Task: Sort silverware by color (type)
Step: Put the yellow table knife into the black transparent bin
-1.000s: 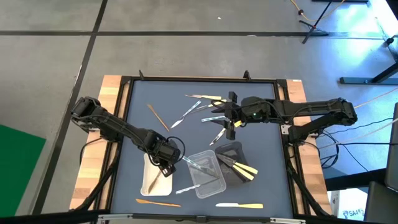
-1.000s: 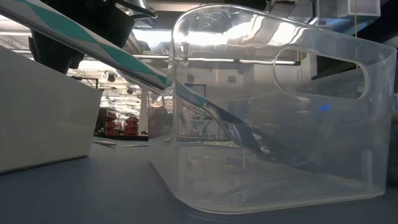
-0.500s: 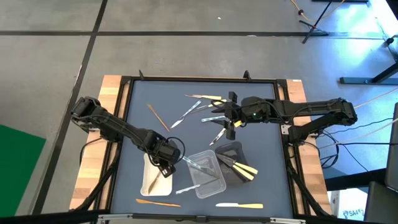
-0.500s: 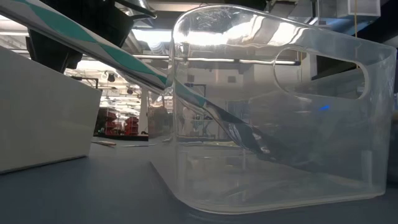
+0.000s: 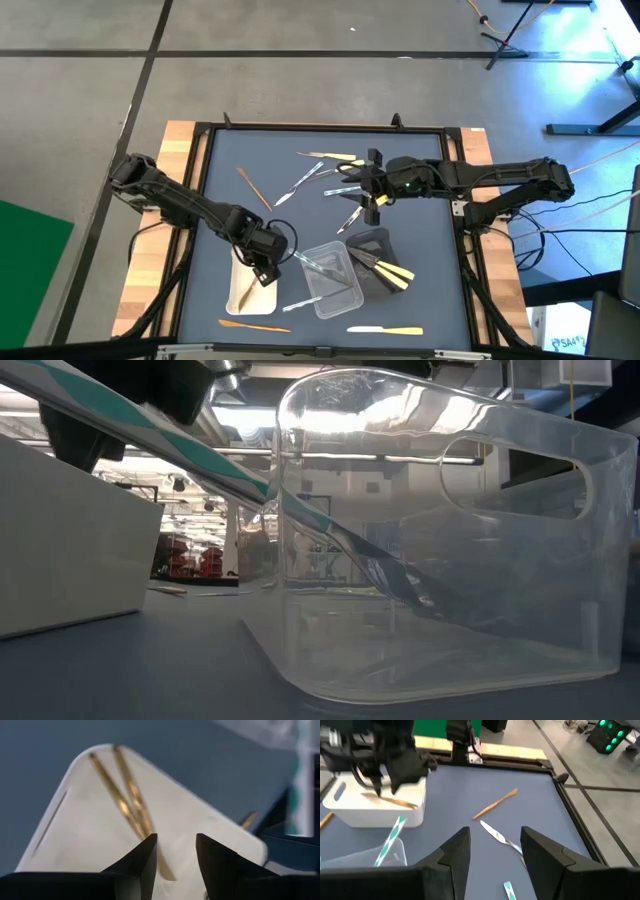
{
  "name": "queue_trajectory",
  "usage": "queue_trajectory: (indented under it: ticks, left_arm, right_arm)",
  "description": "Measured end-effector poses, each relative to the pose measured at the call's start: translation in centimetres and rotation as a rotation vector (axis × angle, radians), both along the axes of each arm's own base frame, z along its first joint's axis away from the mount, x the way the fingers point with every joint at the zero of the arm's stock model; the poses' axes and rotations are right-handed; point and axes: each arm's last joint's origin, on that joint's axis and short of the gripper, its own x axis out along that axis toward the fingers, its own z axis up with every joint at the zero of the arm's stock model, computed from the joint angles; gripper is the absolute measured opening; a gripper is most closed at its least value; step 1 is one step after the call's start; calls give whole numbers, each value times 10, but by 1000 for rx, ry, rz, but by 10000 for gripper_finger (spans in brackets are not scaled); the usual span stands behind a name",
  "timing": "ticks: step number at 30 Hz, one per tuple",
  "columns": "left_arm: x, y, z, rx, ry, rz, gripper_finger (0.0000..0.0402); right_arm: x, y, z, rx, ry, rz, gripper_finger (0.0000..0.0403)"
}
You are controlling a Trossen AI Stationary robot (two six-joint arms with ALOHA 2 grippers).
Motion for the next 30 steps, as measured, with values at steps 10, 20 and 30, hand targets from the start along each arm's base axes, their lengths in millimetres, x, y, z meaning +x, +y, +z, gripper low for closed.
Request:
queue_trajectory:
  ticks: [10, 20, 30]
  left_arm:
    - [-13, 6, 36, -31, -176, 4, 129]
    - [-27, 23, 64, 88, -364, 13, 129]
    - [-21, 50, 68, 246, -431, 40, 129]
  right_arm:
    - [-4, -2, -8, 1, 86, -52, 163]
    - [-9, -17, -14, 178, 136, -234, 163]
    - [-26, -39, -30, 376, 298, -503, 163]
